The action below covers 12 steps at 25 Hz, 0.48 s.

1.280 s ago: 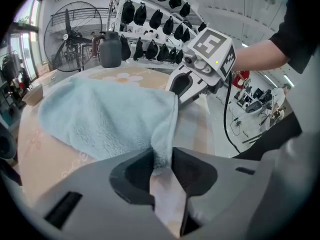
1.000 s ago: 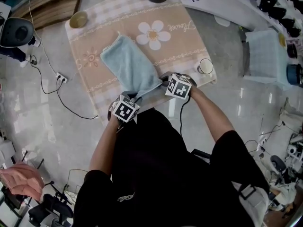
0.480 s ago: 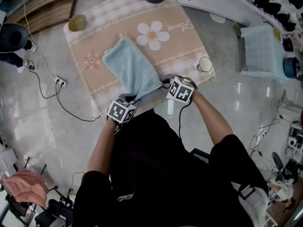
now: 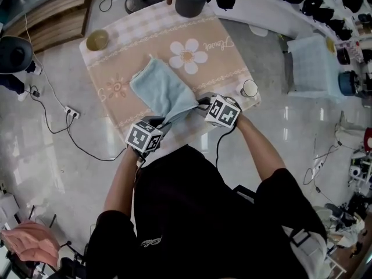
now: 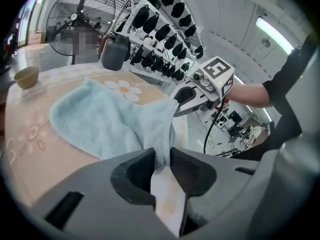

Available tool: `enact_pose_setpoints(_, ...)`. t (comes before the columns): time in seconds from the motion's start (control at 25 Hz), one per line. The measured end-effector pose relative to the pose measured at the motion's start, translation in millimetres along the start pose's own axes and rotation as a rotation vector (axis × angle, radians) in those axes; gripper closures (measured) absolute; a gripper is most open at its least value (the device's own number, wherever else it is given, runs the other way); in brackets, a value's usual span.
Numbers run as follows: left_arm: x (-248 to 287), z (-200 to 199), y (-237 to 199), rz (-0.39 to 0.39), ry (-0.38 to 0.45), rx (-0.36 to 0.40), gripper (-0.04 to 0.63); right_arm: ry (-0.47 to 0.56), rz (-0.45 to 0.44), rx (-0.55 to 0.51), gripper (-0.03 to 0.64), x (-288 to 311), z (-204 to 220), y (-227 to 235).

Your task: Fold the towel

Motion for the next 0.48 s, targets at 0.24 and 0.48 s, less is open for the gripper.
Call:
enact_pose_setpoints(0.24,-29.7,-19.3,-21.1,0.037,0.11,-0.1,0.495,0.035,0.007,0.026,0.574,-9.4,-28.5,18.8)
enact_pose_setpoints(0.48,-56.5,-39.8,-50.9,0.016,0.201,-0.173,0.495,0.072,0.016,0.048,0.574,-13.4,-60.6,39.8)
Point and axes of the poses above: the fingertips, and each gripper's own axes: x forward along the fingers, y to its right, z out of its underside, the point moved 6 cm from there along -x, backward along the fingers, and after that the axes turned 3 degrees about -y, right-handed, at the moved point
